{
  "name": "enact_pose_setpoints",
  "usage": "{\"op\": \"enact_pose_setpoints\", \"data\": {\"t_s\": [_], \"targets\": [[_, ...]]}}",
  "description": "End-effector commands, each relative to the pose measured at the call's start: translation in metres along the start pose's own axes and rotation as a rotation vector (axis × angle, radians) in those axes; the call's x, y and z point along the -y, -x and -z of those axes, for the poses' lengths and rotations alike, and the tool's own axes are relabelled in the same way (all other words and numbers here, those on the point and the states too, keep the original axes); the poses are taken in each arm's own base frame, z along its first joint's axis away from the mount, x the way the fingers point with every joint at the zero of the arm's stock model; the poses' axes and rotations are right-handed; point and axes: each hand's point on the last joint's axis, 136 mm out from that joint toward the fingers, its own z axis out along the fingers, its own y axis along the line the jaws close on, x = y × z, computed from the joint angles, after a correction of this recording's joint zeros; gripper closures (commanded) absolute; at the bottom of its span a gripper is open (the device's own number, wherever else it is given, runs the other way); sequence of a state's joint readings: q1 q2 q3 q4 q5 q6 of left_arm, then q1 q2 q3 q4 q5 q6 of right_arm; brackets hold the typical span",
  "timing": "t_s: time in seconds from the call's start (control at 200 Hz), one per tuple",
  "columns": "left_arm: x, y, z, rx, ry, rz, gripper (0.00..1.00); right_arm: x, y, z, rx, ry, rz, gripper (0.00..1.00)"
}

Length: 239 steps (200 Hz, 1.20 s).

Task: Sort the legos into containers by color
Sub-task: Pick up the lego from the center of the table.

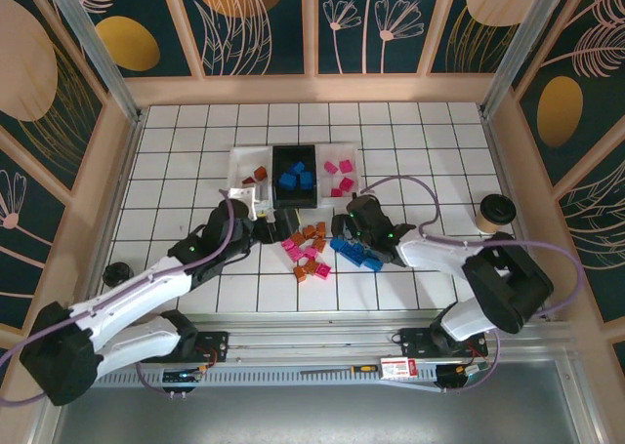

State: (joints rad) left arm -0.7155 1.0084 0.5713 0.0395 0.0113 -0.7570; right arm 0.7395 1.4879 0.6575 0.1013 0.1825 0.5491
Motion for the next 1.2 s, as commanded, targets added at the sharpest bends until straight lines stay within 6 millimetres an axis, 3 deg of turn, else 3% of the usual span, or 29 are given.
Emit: {"op": "enact_pose_setpoints", "data": {"t_s": [0.0, 0.36, 0.45, 0.701, 0.891, 1.046, 1.191], "targets": [[-0.01, -0.003, 0.013, 0.032, 0.014, 0.035, 0.01, 0.006, 0.006, -0.011, 0.008, -0.084, 0.025, 0.36], [-0.026, -0.015, 0.025, 0.033, 0.046, 0.039, 0.02, 0.025, -0.019, -0.035, -0.1, -0.189, 0.064, 0.39], [-0.026, -0.014, 0.026, 0.038, 0.048, 0.04, 0.01, 0.035, -0.026, -0.035, -0.115, -0.216, 0.052, 0.45], [-0.032, -0.015, 0.027, 0.042, 0.073, 0.036, 0.02, 0.057, -0.022, -0.011, -0.059, -0.224, 0.006, 0.73], [-0.038, -0.016, 0.031, 0.06, 0.088, 0.038, 0.02, 0.071, -0.006, 0.023, 0.026, -0.217, -0.028, 0.79], [-0.048, -0.021, 0.032, 0.052, 0.121, 0.027, 0.01, 0.046, 0.026, 0.062, 0.129, -0.086, -0.009, 0.82], [-0.054, -0.03, 0.031, 0.038, 0.123, 0.031, 0.02, -0.012, 0.067, 0.093, 0.21, 0.105, 0.042, 0.83]]}}
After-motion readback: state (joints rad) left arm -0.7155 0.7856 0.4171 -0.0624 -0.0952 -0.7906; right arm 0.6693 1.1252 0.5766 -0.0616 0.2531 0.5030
